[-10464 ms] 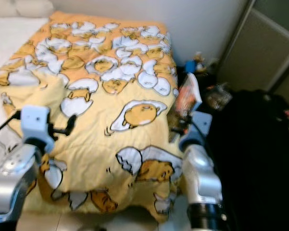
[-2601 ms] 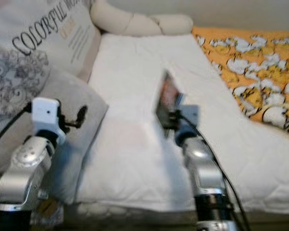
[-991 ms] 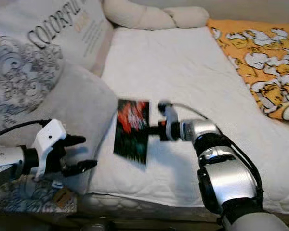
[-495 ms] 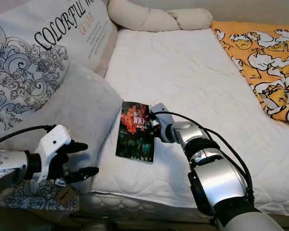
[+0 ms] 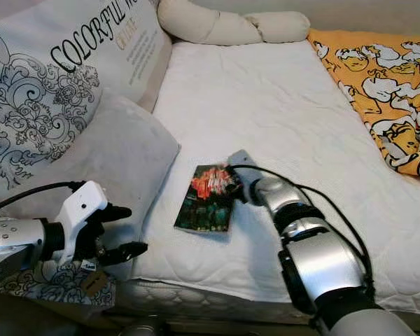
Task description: Clean up the room
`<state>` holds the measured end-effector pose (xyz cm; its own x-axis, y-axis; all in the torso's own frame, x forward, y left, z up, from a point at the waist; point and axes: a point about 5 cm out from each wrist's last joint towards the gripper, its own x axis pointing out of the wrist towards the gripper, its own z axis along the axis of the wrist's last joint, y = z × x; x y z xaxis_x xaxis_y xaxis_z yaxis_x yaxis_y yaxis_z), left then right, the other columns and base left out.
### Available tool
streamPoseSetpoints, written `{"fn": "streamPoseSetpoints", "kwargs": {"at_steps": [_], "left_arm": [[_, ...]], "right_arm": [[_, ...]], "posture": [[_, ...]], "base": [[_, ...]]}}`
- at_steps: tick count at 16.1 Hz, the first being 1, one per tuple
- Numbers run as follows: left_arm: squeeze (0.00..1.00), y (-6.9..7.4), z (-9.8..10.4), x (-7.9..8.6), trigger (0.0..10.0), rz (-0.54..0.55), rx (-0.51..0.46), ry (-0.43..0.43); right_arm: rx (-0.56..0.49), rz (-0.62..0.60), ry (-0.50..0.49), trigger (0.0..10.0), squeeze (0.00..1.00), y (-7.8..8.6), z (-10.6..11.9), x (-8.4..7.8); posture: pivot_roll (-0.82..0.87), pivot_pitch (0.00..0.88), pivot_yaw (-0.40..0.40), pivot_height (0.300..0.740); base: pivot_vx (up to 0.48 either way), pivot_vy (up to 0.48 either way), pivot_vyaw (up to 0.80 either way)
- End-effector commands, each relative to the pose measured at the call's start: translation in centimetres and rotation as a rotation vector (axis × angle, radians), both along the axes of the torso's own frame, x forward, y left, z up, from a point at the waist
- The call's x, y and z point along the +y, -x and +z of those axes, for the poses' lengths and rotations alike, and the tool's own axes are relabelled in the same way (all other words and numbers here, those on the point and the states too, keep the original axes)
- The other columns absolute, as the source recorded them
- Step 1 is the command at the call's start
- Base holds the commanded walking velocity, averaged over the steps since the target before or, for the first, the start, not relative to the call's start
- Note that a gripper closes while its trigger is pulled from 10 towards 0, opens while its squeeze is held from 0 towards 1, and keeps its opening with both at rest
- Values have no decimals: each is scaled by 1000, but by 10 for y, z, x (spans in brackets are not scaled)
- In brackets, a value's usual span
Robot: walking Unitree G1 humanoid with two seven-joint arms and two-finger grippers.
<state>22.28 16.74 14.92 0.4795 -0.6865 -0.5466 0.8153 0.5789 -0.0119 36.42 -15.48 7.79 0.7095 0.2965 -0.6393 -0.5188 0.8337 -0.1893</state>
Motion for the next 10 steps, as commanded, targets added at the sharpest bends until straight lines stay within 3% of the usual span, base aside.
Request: {"fn": "streamPoseSetpoints", "kwargs": {"at_steps": [1,3,6,7,8,10], "left_arm": [[0,-1,-3,-2,10000,6,-3,-9],[0,-2,-9,-7,10000,34,-11,8],[0,-4,-15,-13,10000,88,-32,41],[0,-5,-16,-14,10000,99,-39,49],[0,-6,-17,-15,10000,103,-41,51],[0,-7,-18,-14,10000,99,-38,44]], "right_arm": [[-21,-32,-20,10000,1000,0,0,-5],[-65,-69,-39,10000,1000,-2,4,-13],[-63,-29,-179,10000,1000,0,5,-9],[-33,63,-245,10000,1000,4,3,-1],[53,242,-310,10000,1000,14,-3,13],[140,379,-335,10000,1000,24,-10,25]], "posture": [[116,0,57,740],[95,0,50,740],[74,0,37,740],[73,0,26,740],[72,0,24,740],[71,0,25,740]], "base": [[0,0,0],[0,0,0],[0,0,0],[0,0,0],[0,0,0],[0,0,0]]}}
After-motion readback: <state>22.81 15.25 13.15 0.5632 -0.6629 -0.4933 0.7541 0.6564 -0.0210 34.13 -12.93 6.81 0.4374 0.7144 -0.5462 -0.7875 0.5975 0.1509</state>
